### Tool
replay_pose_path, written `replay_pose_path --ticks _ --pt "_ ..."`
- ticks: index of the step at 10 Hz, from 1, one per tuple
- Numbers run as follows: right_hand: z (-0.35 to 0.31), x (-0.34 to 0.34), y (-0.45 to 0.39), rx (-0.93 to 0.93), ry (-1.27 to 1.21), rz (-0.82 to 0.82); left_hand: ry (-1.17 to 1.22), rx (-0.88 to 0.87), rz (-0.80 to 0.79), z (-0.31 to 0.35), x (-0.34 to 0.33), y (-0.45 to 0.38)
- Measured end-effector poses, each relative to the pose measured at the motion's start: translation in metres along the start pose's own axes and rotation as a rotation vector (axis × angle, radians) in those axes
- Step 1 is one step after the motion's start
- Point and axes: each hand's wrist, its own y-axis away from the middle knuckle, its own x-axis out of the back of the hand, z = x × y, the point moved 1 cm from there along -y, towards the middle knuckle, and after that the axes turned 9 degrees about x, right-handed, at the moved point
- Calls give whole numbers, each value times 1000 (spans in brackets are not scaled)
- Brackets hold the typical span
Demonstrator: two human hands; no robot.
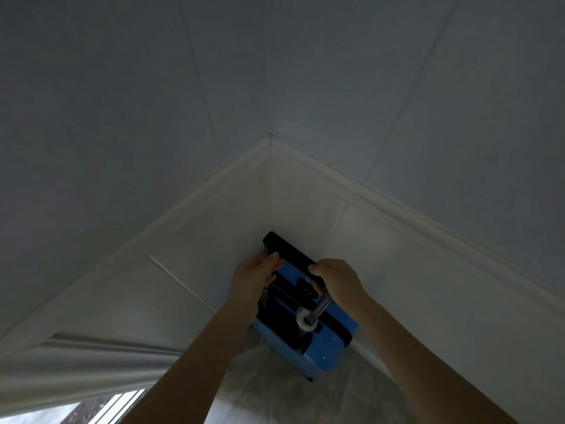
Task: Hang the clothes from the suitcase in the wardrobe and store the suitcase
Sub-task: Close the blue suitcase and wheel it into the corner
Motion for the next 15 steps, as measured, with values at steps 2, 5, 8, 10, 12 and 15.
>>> replay_pose_path --ticks 2,5,8,10,12,15 --pt "3 -5 0 13 12 -7 -255 -120 76 -6 9 -4" --pt "-7 -15 -13 -110 -68 -160 -800 -544 128 -3 37 6" --pt "-1 -15 -9 -265 20 -250 -714 -577 26 -15 45 0" --pt "11 -30 -21 -360 178 -263 -335 -245 132 -10 34 -5" --pt "47 -47 -21 -298 579 -311 -216 50 152 -42 30 -28" --pt "109 -68 -33 -380 468 -310 -98 355 -63 -99 40 -62"
